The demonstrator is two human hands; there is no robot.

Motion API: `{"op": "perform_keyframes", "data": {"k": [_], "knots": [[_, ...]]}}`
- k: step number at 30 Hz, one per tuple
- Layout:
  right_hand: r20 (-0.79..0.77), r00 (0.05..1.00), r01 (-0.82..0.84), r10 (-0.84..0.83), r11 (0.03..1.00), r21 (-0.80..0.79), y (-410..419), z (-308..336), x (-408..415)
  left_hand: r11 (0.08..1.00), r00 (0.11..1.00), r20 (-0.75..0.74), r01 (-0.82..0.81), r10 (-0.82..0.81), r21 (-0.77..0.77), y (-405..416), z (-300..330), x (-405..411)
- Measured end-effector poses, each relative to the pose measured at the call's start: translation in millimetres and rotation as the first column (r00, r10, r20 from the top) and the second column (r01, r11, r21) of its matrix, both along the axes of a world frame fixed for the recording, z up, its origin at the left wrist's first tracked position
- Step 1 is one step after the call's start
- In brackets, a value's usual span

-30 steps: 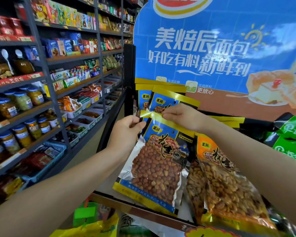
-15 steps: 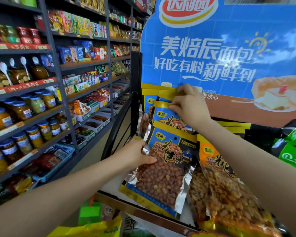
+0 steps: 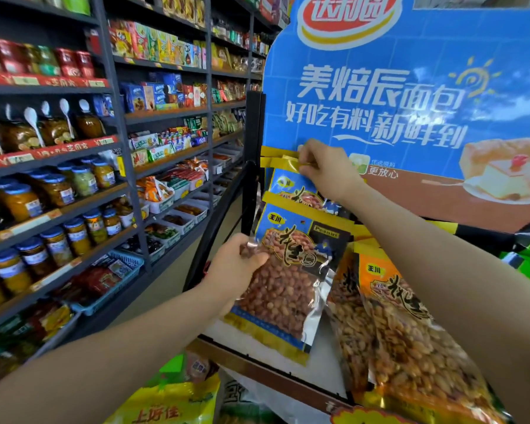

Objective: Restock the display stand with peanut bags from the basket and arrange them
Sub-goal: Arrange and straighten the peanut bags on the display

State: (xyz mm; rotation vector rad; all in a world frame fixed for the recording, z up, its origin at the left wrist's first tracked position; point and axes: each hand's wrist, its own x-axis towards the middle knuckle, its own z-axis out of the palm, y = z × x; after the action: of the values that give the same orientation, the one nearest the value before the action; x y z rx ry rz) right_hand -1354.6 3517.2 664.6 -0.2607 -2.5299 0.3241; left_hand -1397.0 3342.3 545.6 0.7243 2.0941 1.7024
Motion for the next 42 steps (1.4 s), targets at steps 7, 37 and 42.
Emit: {"op": "perform_keyframes", "data": {"k": [7,37,42], "knots": [[0.118,0.992,0.036,-0.049,0.994,0.108,-4.4,5.2,-17.2,0.973,0.959,-0.220,-0.205,0.178,-0.110,21.5,-6.5,-3.1],[0.044,0.978,0.200,-0.202,0.978,0.053,-8.7,7.3,-30.8,0.840,0.695,-0.638,-0.090,-0.332,-0.535,8.8,-5.4,-0.7],[-0.053,0.955,0.289,-0.291,0.956,-0.048,4.7,9.7,-13.3,0.905,0.700,-0.672,-0.086,-0.242,-0.416,23.1,-12.5,1.2]]}}
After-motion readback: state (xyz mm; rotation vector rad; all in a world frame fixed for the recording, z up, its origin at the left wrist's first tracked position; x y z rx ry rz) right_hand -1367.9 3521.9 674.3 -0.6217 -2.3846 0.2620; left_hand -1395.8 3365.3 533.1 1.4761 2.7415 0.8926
